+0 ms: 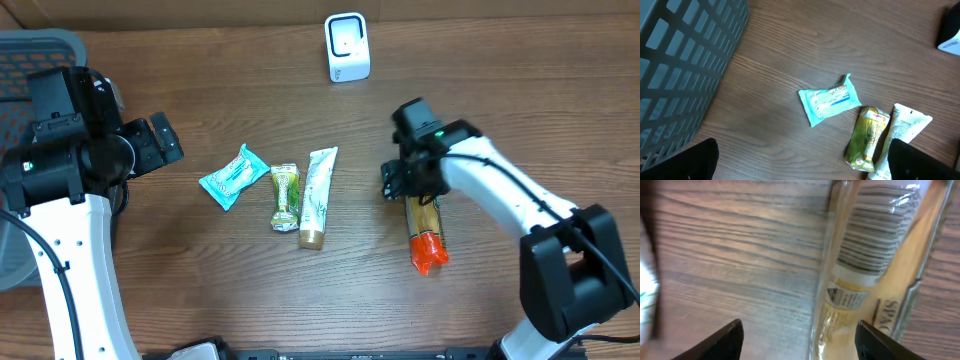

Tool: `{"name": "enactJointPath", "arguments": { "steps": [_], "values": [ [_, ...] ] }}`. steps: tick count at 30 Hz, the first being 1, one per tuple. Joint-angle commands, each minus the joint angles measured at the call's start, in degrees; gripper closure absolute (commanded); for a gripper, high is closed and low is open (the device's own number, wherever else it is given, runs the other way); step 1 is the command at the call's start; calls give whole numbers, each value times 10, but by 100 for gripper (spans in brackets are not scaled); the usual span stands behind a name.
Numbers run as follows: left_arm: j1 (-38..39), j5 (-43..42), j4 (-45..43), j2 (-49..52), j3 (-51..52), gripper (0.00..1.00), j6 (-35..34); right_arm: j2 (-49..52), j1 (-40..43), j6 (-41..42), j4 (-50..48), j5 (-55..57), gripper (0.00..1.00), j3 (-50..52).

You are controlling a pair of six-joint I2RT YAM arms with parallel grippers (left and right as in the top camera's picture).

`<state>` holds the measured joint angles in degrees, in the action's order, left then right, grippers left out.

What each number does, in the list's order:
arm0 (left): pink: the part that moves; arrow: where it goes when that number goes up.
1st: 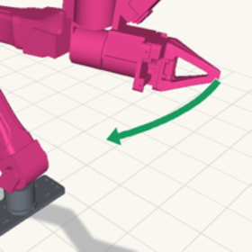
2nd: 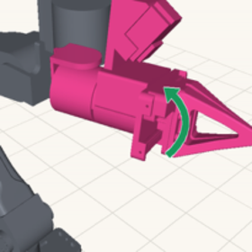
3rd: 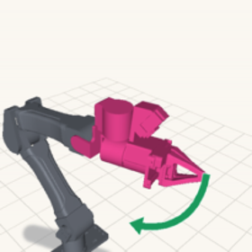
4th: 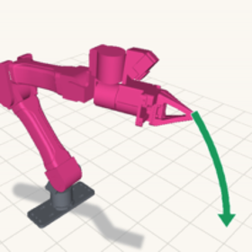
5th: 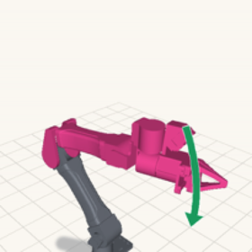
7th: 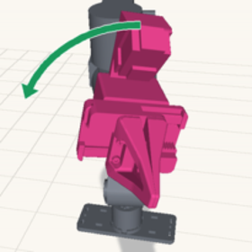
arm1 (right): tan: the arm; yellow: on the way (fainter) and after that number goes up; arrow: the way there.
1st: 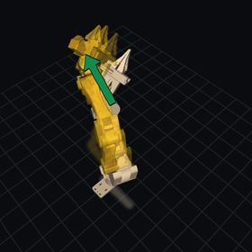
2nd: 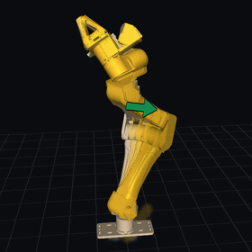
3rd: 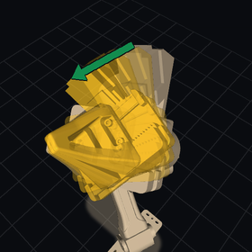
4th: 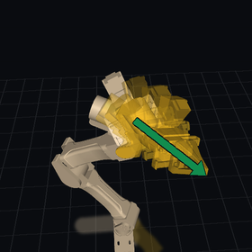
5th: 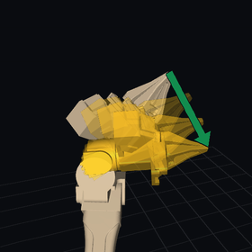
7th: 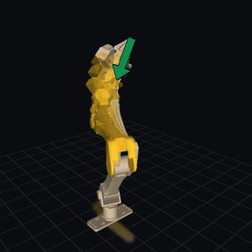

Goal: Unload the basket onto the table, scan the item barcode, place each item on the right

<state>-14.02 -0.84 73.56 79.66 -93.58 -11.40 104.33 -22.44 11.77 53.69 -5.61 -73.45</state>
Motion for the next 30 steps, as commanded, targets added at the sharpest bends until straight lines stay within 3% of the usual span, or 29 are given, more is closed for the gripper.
{"name": "enactJointPath", "arguments": {
  "steps": [1,8,14,22,26,30],
  "values": [
    [-2,-2,-1,-2,-10,0,11,-13,63,-57,24,-117,28,-41],
    [-2,-2,-1,-2,-10,1,11,-23,166,-62,30,-121,18,-30],
    [-2,-2,-1,-2,-10,1,11,-20,163,-125,24,-191,2,38],
    [-2,-2,-1,-2,-10,0,11,-20,160,-134,-43,-200,0,109],
    [-2,-2,-1,-2,-10,0,11,-20,160,-134,-88,-191,12,155],
    [-2,-2,-1,-2,-10,0,11,-20,160,-133,-125,-189,50,187]
  ]
}}
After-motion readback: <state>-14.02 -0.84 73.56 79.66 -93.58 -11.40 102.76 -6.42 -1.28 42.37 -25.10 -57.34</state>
